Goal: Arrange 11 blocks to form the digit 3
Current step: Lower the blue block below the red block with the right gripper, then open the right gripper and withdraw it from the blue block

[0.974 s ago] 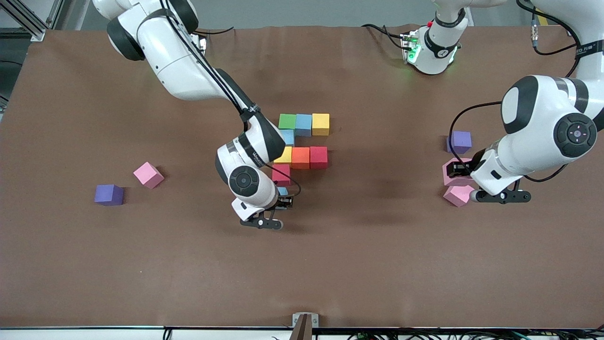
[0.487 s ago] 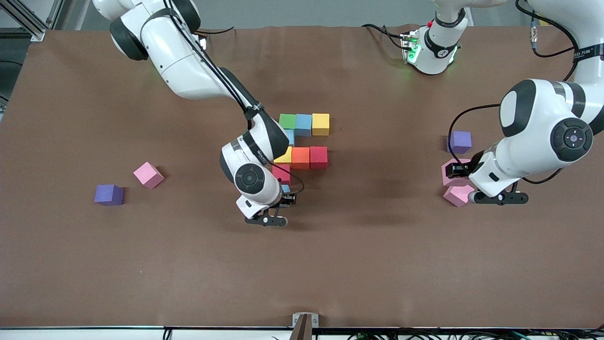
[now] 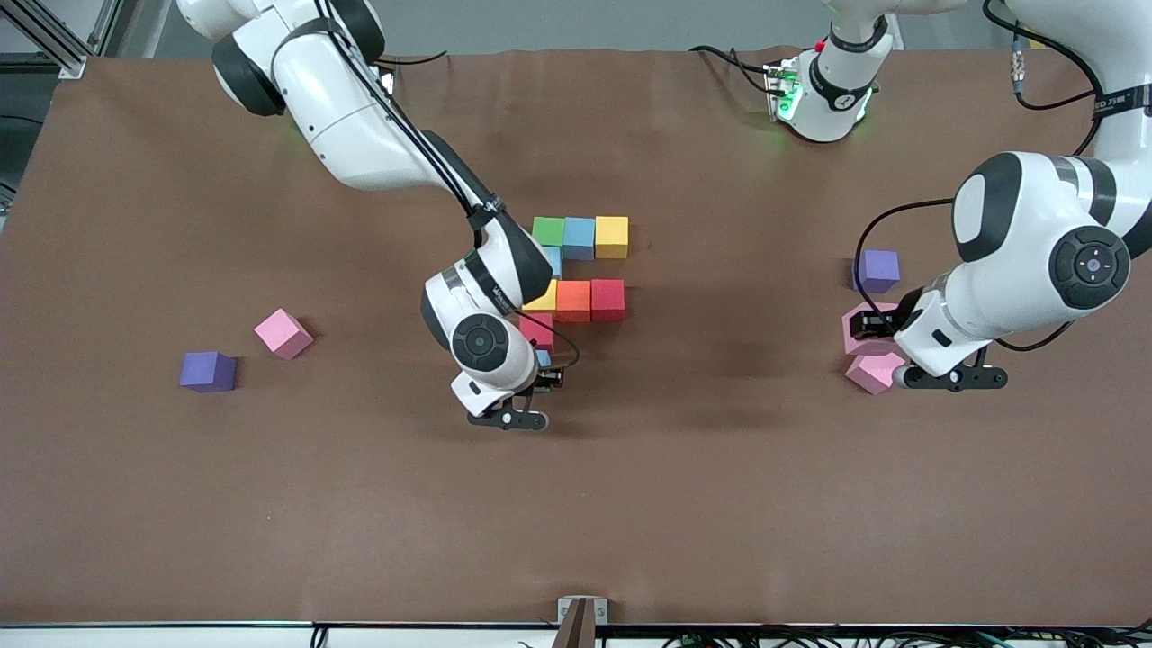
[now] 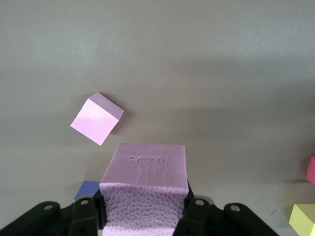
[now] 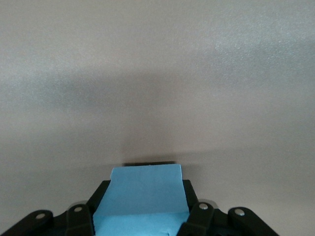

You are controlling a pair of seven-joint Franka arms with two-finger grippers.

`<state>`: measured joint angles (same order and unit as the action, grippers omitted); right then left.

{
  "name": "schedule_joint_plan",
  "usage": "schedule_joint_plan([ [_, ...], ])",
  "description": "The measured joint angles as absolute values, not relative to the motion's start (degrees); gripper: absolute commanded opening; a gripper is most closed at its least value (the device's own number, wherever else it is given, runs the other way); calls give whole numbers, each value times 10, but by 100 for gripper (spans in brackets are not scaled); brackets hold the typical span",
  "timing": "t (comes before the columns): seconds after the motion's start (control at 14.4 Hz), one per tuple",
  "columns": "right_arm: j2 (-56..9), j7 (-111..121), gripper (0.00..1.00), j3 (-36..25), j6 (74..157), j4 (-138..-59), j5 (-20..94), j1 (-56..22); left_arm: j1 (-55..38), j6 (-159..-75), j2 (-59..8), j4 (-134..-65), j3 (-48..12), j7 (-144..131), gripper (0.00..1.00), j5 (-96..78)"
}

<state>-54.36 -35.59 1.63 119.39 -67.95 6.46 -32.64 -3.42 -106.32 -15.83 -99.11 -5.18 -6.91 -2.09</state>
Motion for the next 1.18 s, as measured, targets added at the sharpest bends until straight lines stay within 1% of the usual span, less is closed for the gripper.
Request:
schedule_joint_plan([
  [1.18, -545, -352, 53, 16, 1192, -680, 65, -333, -30, -1054, -160, -991, -51, -69, 43, -21],
])
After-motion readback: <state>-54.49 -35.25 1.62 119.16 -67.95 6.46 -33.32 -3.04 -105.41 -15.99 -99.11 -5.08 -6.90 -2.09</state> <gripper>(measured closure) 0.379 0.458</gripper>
